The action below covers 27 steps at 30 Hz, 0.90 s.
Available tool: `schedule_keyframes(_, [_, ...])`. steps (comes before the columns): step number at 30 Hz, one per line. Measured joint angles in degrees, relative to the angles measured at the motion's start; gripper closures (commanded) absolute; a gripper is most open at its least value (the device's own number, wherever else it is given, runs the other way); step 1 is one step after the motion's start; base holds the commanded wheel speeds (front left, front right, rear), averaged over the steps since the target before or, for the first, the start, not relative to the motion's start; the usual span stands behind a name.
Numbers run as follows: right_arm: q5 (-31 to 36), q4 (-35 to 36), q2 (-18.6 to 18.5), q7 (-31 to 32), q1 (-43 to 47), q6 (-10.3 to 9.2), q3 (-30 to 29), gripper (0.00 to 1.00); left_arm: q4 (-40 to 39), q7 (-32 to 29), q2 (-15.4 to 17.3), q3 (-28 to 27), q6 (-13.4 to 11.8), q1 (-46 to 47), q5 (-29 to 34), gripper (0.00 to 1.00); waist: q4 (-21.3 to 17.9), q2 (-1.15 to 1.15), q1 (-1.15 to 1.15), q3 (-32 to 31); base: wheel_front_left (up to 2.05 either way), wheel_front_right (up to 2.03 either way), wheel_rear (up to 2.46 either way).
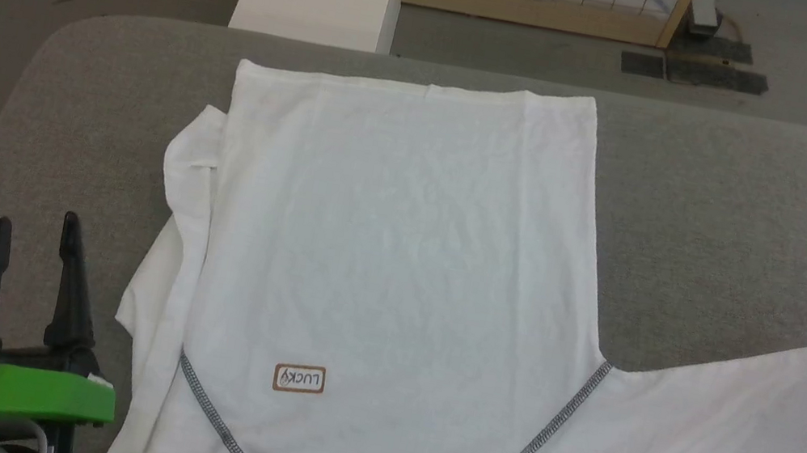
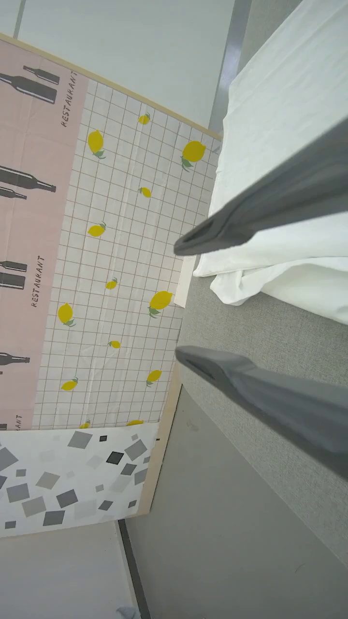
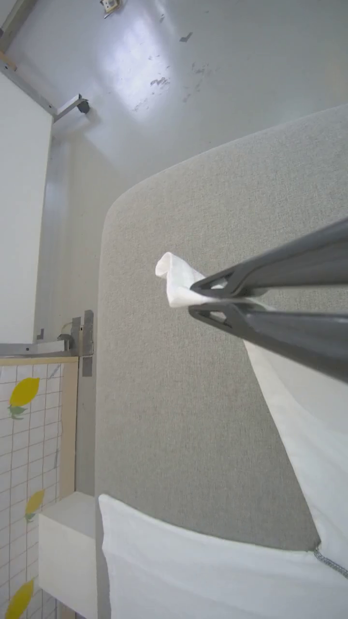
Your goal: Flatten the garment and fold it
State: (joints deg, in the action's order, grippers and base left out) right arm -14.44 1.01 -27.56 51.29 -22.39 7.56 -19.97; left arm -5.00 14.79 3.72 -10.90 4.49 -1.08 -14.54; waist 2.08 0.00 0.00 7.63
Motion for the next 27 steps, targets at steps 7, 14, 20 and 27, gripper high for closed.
schedule_keyframes(7, [-11.4,13.5,2.7,5.9,0.2,0.0,16.4,1.0,-0.3,-0.1,-0.1,0.1,-0.1,-2.0,0.0,0.0,0.1,0.0,0.0,-3.8,0.0,0.0,0.0])
schedule_keyframes(14, [-14.9,11.3,13.7,4.2,-1.6,0.0,33.4,1.0,-0.8,-0.6,-0.1,1.5,-0.3,-2.4,0.0,0.0,1.1,0.0,0.0,-5.8,0.0,0.0,0.0])
schedule_keyframes(20, [-14.7,-0.3,21.9,-4.0,-4.5,0.0,42.7,1.0,-0.7,-0.6,-0.1,2.7,-0.6,-2.4,0.0,0.0,3.8,0.0,0.0,-5.3,0.0,0.0,0.0])
schedule_keyframes(27, [-16.0,-12.9,24.4,-13.0,-8.9,0.0,50.5,1.0,0.8,-0.6,-0.2,4.3,-0.6,-1.8,-0.5,0.0,7.9,0.0,0.0,-3.0,0.0,0.0,0.0])
